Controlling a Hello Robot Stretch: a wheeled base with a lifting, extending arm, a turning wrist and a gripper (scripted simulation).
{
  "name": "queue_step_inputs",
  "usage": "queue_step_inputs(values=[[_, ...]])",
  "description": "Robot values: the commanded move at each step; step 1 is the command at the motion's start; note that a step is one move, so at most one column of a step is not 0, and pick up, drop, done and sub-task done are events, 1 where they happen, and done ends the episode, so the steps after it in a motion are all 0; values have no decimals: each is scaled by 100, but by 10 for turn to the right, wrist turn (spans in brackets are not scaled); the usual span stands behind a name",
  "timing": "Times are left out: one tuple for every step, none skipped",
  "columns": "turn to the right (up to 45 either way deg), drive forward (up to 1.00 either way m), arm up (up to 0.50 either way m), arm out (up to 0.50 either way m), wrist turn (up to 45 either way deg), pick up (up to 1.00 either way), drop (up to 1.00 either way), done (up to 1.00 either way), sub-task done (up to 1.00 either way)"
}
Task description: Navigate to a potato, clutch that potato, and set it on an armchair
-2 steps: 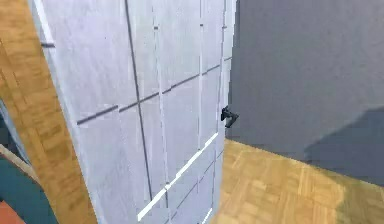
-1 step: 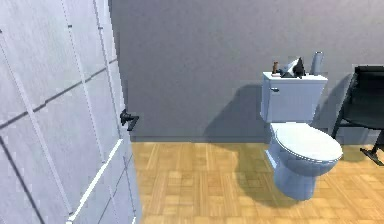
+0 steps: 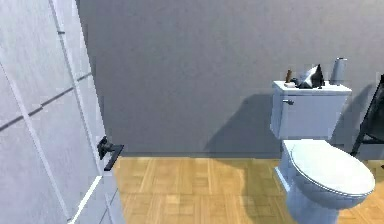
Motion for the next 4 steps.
queue_step_inputs(values=[[330,0,0,0,0,0,0,0,0],[0,55,0,0,0,0,0,0,0],[450,0,0,0,0,0,0,0,0],[30,0,0,0,0,0,0,0,0]])
